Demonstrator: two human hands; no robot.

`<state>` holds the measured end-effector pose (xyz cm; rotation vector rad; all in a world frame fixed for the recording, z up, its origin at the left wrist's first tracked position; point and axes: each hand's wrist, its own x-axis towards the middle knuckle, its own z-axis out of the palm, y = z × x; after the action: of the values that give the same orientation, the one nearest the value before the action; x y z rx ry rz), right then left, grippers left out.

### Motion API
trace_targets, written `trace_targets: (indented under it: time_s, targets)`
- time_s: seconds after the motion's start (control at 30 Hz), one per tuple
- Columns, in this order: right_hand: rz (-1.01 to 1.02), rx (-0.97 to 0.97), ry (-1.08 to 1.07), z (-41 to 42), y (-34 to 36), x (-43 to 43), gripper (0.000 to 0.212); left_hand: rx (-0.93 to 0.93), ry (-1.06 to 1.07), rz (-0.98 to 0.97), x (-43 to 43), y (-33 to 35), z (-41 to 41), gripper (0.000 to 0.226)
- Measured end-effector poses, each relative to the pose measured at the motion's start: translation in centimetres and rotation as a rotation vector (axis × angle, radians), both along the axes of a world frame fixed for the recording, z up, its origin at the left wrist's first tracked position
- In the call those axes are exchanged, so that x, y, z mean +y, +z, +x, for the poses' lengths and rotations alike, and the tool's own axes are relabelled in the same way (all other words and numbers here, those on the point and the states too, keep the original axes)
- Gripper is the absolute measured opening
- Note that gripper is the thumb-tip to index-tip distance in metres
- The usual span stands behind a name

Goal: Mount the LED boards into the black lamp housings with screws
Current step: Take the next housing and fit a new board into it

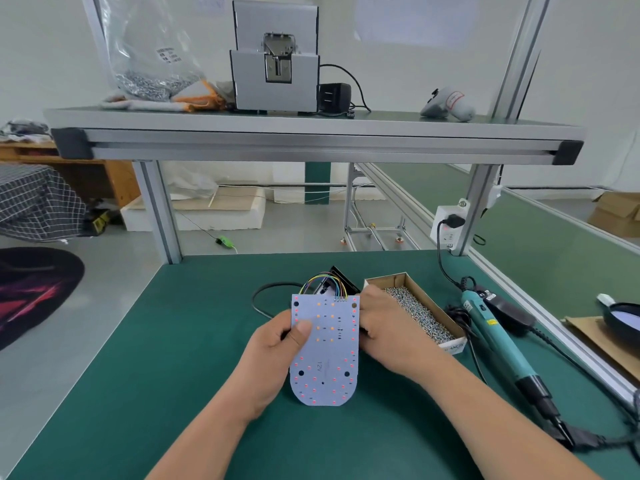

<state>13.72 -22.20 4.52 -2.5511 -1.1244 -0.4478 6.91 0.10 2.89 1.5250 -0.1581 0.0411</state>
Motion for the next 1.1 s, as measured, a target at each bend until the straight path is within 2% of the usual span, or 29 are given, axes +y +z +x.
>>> trace_targets:
  time_s: [0.1, 0.17, 0.3, 0.43, 0.5, 0.57, 0.6, 0.7, 0.8, 0.9, 1.0, 1.1]
  targets:
    - [0.185, 0.045, -0.147, 0.0, 0.1, 0.4, 0.012, -0.002, -0.043, 0.006, 0.4, 0.1, 0.0, 0.027]
    - [0.312, 0.207, -0.205, 0.3, 0.4, 0.2, 0.018, -0.007, -0.073, 0.015, 0.6, 0.2, -0.2, 0.028]
    - [0.407, 0.43, -0.18, 0.4, 0.7, 0.1, 0.032, -0.029, -0.069, 0.027, 0.1, 0.1, -0.2, 0.029]
    - [0.755, 0.749, -0.195, 0.1, 1.8, 0.6, 0.031, -0.04, -0.005, 0.055, -0.5, -0.1, -0.3, 0.027]
    - [0.876, 0.876, -0.174, -0.2, 2.9, 0.2, 0.052, -0.036, 0.021, 0.073, -1.0, -0.1, -0.5, 0.022]
    - [0.919, 0.852, -0.127, -0.9, 3.9, -0.1, 0.072, -0.037, 0.038, 0.098, -1.3, -0.2, -0.6, 0.021]
    - [0.918, 0.786, -0.106, -1.2, 4.3, 0.0, 0.073, -0.044, 0.049, 0.114, -1.4, -0.2, -0.6, 0.021]
    - [0.768, 0.54, -0.103, -2.2, 5.3, 0.8, 0.062, -0.085, 0.066, 0.19, -1.6, -0.2, -0.6, 0.023]
    - [0.638, 0.421, -0.198, -2.1, 5.8, 2.6, 0.051, -0.109, 0.074, 0.243, -1.6, -0.1, -0.8, 0.024]
    - [0.591, 0.446, -0.191, -1.2, 6.0, 4.0, 0.026, -0.111, 0.095, 0.263, -1.7, -0.1, -0.8, 0.022]
    - [0.685, 0.524, -0.21, 0.2, 5.2, 4.0, 0.027, -0.099, 0.161, 0.252, -2.0, -0.2, -0.9, 0.02]
    - [0.772, 0.471, -0.3, 1.3, 4.1, 3.4, 0.027, -0.104, 0.194, 0.188, -2.2, -0.3, -1.1, 0.028]
